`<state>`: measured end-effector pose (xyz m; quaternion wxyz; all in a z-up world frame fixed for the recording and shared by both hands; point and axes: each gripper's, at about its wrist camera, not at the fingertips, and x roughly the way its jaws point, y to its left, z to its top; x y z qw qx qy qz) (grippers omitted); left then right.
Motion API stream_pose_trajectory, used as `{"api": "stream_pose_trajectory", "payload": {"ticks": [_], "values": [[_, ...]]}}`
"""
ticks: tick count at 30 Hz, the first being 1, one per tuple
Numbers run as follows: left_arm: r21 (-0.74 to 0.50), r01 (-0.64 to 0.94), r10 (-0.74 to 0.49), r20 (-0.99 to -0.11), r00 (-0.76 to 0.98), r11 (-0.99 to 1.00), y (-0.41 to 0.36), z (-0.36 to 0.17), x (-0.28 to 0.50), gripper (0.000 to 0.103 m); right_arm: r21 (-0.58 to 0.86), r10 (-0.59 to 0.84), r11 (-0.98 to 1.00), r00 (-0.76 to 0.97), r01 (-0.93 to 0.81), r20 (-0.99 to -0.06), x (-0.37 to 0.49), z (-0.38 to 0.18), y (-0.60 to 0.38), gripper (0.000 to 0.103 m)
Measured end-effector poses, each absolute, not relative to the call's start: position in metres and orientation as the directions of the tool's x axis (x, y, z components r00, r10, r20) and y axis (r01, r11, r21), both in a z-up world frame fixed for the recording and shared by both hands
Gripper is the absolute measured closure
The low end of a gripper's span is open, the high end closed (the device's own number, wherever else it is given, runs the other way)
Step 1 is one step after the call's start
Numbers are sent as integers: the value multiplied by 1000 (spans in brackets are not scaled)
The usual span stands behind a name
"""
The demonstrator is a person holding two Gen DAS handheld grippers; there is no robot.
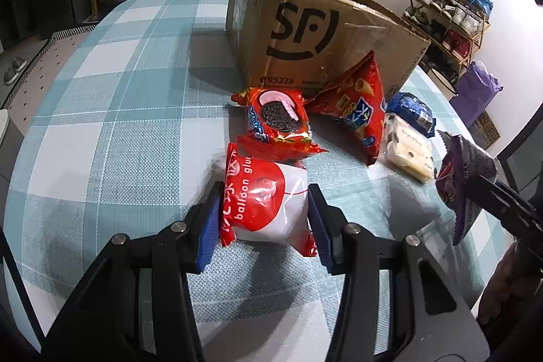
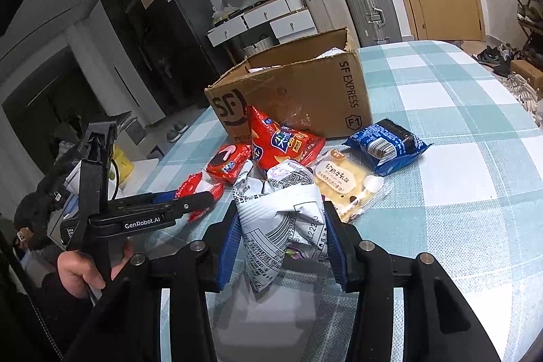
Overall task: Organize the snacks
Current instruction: 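Lift the silver chip bag with the right gripper while the left gripper closes on the red balloon bag, then carry the red balloon bag and silver chip bag over the box with both grippers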
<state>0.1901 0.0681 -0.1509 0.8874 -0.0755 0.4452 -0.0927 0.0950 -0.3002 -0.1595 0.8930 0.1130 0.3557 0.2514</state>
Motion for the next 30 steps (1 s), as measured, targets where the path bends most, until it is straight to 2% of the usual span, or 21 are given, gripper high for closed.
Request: {"api": "stream_pose_trajectory", "payload": {"ticks": [13,30], "values": [[-245,125,-269,-739,617,961,68,-123,180,58,374,534,845,630,-382,-563,96,-149,-296,57],[-238,209,-316,-668,674,948,49,-59,186,58,364,556,831,659,-421,-506,115,-114,-288,57]]}}
